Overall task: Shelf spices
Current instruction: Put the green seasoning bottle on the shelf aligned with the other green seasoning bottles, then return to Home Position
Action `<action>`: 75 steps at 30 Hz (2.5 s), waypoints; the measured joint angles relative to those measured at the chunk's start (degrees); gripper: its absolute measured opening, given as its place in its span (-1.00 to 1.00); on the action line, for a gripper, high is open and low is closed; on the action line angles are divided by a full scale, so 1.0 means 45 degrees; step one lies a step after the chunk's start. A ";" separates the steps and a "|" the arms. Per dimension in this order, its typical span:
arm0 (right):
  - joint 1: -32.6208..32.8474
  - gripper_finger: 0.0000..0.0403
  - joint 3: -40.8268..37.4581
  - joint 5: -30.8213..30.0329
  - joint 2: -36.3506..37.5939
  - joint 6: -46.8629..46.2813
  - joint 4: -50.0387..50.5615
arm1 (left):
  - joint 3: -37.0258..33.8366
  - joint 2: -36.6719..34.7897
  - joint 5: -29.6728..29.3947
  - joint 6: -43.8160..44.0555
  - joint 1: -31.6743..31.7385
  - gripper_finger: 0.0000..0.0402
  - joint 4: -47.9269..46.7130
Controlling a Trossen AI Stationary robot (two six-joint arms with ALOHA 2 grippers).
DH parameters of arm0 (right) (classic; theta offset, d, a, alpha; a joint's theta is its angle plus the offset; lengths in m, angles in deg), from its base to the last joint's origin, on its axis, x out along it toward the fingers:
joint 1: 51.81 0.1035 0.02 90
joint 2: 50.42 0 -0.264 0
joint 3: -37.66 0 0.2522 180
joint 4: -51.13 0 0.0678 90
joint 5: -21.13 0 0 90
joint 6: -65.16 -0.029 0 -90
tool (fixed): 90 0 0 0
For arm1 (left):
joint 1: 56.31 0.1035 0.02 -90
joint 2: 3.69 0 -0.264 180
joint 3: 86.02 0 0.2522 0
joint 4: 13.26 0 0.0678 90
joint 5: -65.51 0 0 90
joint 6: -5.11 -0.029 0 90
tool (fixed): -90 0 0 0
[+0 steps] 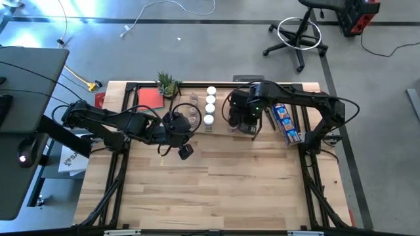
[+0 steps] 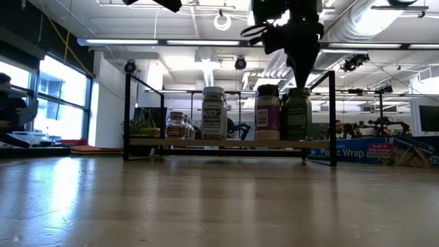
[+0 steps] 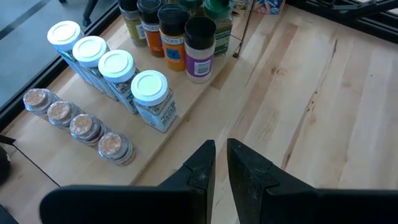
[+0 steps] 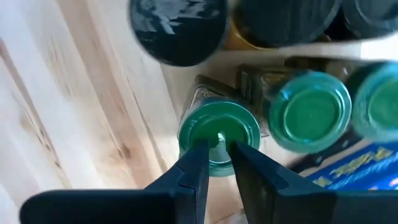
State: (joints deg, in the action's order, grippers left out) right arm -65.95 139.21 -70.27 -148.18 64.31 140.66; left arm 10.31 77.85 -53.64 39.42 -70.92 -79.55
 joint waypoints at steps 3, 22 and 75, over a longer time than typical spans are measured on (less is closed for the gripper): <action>0.0002 -0.65 0.0000 0.0010 -0.0005 0.1413 -0.0099 | 0.0000 0.0000 0.0003 0.0000 0.0005 -0.82 0.0000; 0.0227 -0.65 -0.0083 -0.1032 0.1566 0.3190 -0.0389 | 0.0000 0.0000 0.0015 0.0000 0.0001 -0.82 0.0024; 0.2917 -0.65 -0.7023 -0.0474 1.7447 -0.3491 -0.6510 | -1.6882 -1.5309 -0.1265 -0.6636 0.1460 -0.99 1.7171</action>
State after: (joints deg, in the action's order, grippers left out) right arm -52.82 107.60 -72.40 -69.67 48.60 111.37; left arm -65.66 8.96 -59.33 9.55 -64.35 -2.29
